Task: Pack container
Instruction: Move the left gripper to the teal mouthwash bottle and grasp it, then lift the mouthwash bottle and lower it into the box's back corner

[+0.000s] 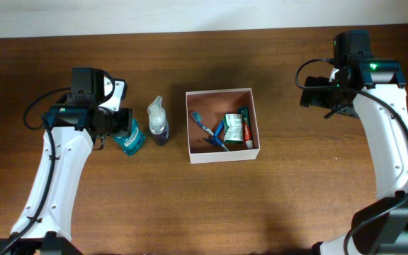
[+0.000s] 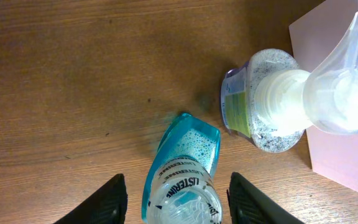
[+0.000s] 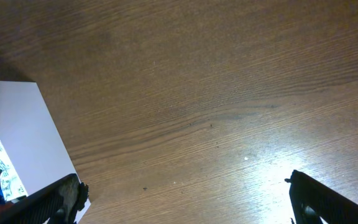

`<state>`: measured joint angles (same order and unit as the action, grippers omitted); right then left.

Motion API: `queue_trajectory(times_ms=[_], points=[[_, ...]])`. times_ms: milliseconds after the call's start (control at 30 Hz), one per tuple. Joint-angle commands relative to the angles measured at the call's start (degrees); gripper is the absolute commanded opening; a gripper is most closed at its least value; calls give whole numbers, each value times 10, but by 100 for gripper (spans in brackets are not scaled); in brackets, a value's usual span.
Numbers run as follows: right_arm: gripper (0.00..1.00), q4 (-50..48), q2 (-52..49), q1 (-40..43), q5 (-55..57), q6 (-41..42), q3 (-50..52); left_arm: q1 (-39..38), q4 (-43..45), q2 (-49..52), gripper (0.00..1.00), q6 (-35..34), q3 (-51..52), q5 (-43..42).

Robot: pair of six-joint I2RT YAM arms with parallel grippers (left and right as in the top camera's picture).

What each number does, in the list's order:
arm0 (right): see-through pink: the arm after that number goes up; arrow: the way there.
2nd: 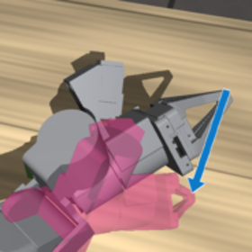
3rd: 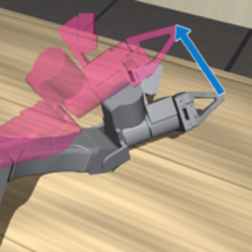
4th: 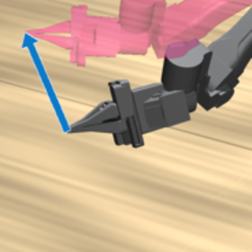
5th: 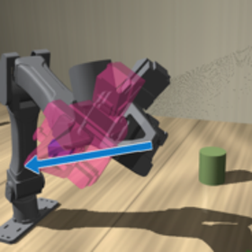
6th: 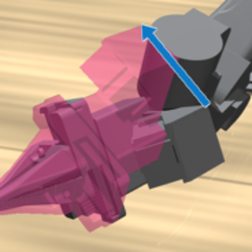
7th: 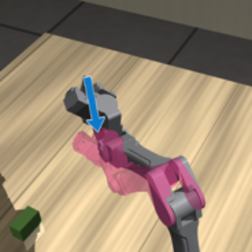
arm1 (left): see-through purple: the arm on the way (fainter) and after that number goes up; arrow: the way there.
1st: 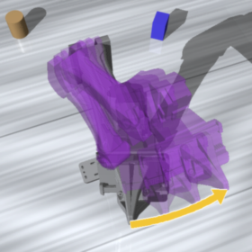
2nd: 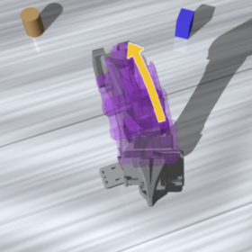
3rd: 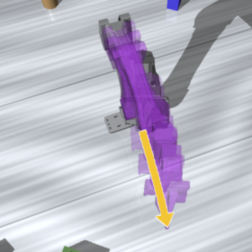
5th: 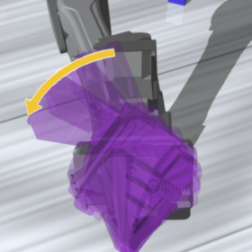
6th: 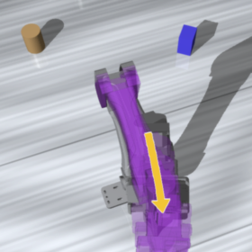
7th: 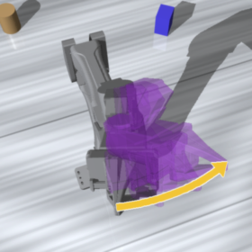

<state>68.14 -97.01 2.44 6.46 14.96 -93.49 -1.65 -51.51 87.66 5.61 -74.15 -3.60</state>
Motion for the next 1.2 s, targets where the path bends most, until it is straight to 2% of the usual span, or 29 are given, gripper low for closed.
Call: queue_trajectory(times_ms=[0, 333, 600, 867, 1167], points=[[98, 0, 5, 2, 7, 1, -4, -1, -1, 11, 52, 5, -9, -6], [98, 0, 5, 2, 7, 1, -4, -1, 3, 24, 52, 5, -9, -7], [98, 0, 5, 2, 7, 1, -4, -1, 6, 24, 38, 5, -9, -9], [98, 0, 5, 2, 7, 1, -4, -1, 4, 19, 33, 4, -21, -17], [99, 0, 5, 2, 7, 1, -4, -1, -12, -27, 32, -2, -58, -15]])
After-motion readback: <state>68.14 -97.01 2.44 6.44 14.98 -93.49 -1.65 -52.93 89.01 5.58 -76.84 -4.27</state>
